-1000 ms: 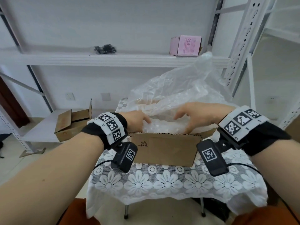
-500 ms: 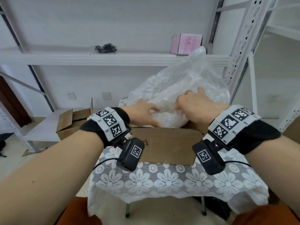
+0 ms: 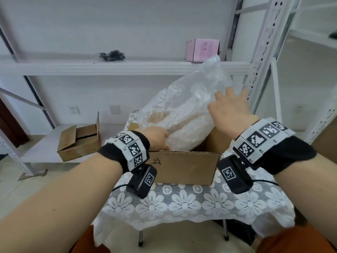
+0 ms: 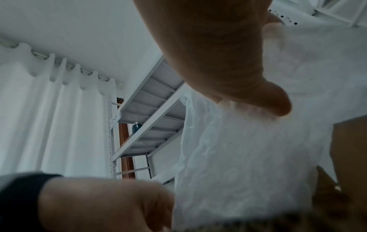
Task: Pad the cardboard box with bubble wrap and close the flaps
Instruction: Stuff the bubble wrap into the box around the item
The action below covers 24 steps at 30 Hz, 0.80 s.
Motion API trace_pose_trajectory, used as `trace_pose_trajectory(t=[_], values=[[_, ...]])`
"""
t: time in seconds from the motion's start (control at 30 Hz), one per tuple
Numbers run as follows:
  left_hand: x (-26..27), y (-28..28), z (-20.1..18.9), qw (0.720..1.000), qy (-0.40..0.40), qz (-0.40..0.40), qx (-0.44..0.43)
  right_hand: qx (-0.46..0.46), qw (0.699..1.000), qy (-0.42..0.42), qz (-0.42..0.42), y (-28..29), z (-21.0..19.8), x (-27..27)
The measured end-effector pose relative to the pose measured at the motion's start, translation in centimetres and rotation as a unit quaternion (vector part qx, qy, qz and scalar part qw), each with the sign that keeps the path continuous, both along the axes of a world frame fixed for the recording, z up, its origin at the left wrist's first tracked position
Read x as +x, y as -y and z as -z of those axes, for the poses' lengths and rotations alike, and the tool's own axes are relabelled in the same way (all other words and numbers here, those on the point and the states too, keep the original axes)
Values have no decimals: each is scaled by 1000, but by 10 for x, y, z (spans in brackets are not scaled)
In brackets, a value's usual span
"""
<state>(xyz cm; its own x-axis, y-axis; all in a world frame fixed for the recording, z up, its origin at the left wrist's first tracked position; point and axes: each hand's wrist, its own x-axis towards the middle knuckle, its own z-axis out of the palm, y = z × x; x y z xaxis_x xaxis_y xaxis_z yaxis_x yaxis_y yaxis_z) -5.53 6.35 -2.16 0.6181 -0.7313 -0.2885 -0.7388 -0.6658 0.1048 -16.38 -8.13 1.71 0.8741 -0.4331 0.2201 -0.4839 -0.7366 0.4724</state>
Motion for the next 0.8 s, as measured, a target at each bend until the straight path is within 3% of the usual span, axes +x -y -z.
trace_pose_trajectory(t=[0.1,0.23,0.33,0.4,0.53,0.67,0.8], values=[[-6,10,-11,997,-1,20,-75,46,998,24,-43,-3,4,8],[-12,22,-12,988,-49,16,-149,126,969,152,-151,-1,10,22],[-9,26,-1,988,-26,-18,-148,231,926,226,-194,4,19,25],[-6,24,-3,990,-2,-38,-137,233,917,266,-186,4,22,23],[3,19,-6,988,0,-72,-138,226,919,272,-172,3,14,19],[15,16,-5,978,-69,-96,-172,382,880,224,-170,3,12,18],[9,7,-2,968,-144,-79,-187,448,852,218,-160,4,12,24]])
